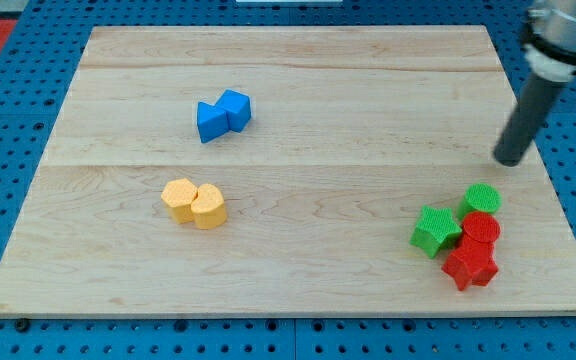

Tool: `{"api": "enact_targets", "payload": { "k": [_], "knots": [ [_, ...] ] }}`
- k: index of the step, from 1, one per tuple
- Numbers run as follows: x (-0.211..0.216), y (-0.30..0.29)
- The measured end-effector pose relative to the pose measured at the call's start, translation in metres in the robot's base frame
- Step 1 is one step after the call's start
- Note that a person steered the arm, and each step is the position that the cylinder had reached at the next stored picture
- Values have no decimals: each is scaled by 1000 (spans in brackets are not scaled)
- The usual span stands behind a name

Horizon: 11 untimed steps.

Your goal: Push the green circle above the green star

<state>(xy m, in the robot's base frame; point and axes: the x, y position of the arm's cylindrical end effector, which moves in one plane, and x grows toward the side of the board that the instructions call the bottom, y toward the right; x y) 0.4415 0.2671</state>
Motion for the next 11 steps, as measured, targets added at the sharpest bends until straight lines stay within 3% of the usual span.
{"api": "enact_targets", "payload": {
  "k": [2,3,5,7,11],
  "knots": [
    [62,11],
    [68,-22],
    [66,-83],
    [24,-87],
    [23,-136]
  ]
}}
